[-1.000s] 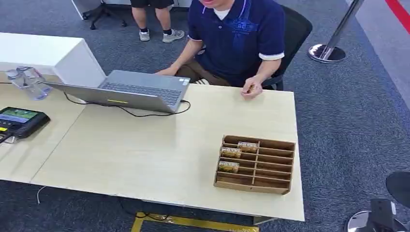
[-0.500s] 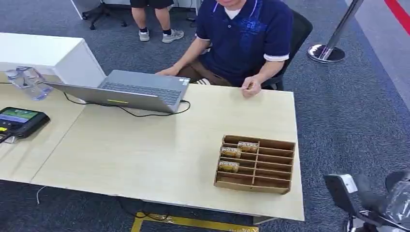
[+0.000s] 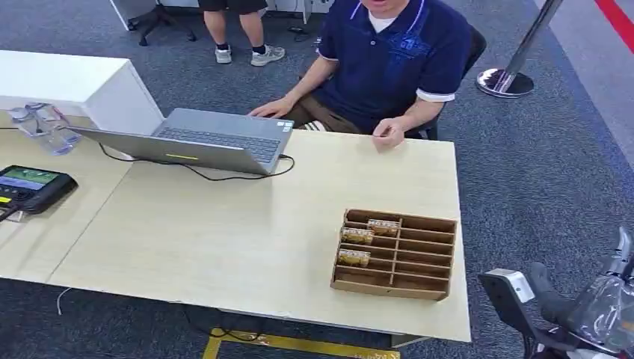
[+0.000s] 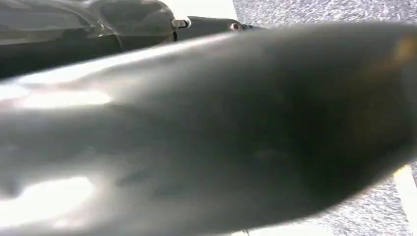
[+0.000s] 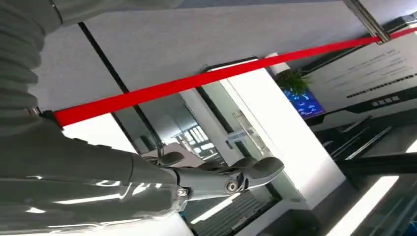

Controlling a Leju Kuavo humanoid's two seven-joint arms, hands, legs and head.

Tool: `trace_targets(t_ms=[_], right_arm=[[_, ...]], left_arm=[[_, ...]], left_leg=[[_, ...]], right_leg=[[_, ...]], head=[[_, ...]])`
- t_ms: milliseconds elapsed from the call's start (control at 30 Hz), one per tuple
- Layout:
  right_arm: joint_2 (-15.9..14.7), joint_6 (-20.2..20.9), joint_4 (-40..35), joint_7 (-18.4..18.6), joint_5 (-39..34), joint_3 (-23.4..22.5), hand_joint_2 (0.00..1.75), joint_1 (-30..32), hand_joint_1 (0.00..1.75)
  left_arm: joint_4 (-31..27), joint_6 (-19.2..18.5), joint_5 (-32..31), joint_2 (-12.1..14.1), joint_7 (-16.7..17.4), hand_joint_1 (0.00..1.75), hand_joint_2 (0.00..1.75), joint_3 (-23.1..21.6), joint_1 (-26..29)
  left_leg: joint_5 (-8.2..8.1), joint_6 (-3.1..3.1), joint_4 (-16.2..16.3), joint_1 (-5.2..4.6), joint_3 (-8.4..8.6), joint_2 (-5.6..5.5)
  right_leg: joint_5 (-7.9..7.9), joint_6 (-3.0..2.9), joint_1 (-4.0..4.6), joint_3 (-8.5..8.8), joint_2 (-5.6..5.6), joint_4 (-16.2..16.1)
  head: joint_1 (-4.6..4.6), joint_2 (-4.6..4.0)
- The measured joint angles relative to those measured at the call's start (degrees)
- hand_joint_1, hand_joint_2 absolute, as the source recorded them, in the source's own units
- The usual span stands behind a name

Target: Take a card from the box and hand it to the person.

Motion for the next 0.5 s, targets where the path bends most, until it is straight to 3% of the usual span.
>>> trace_targets(t_ms=[133, 267, 500], right_arm=[[-0.5, 3.3, 0.0, -0.6, -1.2, 1.9, 1.75, -0.1, 0.0], [-1.9, 8.0, 0.8, -0.2, -2.9, 8.1, 1.75, -1.5, 0.0], [-3.8, 12.2, 3.5, 2.1, -5.3, 18.0, 1.75, -2.9, 0.0]], left_arm=[[0.0, 0.0, 0.2, 0.0, 0.0, 0.0, 0.0, 0.0, 0.0], [0.0, -0.1, 0.1, 0.0, -0.1, 0.0, 0.0, 0.0, 0.0], [0.0, -0.1, -0.2, -0.1, -0.1, 0.0, 0.0, 0.0, 0.0]], left_leg=[[0.0, 0.0, 0.0, 0.0, -0.1, 0.0], [0.0, 0.0, 0.0, 0.0, -0.01, 0.0], [0.01, -0.02, 0.0, 0.01, -0.03, -0.01]], right_leg=[[0.0, 0.0, 0.0, 0.01, 0.0, 0.0], [0.0, 0.0, 0.0, 0.01, 0.01, 0.0], [0.0, 0.0, 0.01, 0.0, 0.0, 0.0]], head=[[0.0, 0.0], [0.02, 0.0], [0.0, 0.0]])
